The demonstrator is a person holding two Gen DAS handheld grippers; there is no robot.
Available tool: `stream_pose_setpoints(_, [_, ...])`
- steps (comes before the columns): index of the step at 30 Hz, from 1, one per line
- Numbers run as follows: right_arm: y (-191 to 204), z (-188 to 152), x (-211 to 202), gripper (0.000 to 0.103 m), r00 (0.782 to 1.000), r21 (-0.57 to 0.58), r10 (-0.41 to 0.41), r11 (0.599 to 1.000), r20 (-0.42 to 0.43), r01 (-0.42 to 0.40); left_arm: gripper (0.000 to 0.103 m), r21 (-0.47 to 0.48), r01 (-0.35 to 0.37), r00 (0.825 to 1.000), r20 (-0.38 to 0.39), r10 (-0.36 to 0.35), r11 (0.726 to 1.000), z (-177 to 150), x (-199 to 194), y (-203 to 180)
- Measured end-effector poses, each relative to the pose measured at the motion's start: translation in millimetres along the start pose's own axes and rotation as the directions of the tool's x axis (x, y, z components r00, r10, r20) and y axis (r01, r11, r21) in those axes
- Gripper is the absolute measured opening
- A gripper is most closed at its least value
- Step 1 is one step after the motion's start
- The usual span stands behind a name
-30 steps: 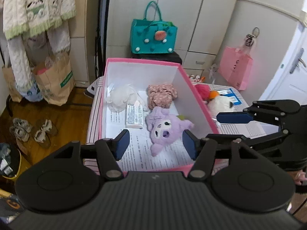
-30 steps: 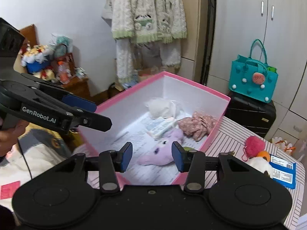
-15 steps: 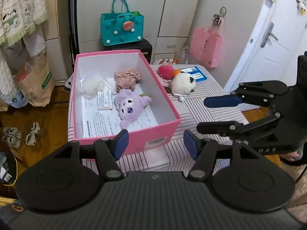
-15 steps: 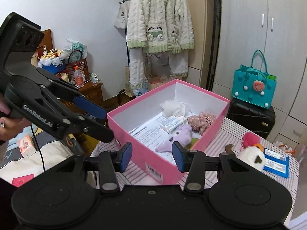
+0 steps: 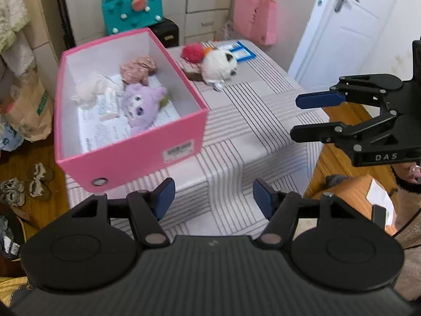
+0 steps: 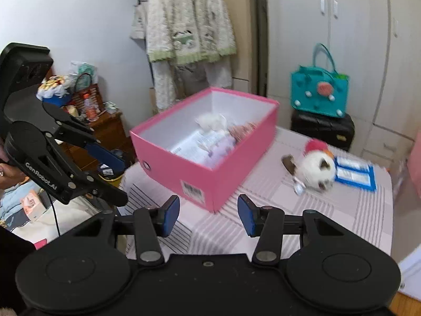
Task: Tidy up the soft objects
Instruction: 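Withdraw both open tools from the box toward the cat plush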
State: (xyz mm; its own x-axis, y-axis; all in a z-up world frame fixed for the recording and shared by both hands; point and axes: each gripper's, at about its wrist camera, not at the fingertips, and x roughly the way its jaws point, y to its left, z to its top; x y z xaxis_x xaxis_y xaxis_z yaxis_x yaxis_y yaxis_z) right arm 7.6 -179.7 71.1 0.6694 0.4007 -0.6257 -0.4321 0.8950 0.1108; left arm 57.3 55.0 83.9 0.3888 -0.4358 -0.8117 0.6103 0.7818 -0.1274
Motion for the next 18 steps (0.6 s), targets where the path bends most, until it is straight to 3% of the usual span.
stream_pose_setpoints(4, [-16, -22, 3, 0.055, 1.000, 0.053, -0.019, 0.998, -0.024, 0.020, 0.065, 0.022, 0.035, 0.999, -0.041, -0.034, 0.999, -4, 18, -11])
stream_pose_setpoints(10, [-42, -51, 11, 0.055, 0.998, 0.118, -0.031, 0.992, -0.053, 0.037, 0.065, 0.064, 0.030, 0.995, -0.092, -0.024, 0.997, -3, 47, -29])
stream_pose_setpoints(18, [-75, -69, 25, 0.060, 0.993, 0.076, -0.106, 0.991, -0.053, 0.110, 0.065, 0.039, 0.027, 1.000, 0.001, -0.027, 0.999, 6, 80, -44])
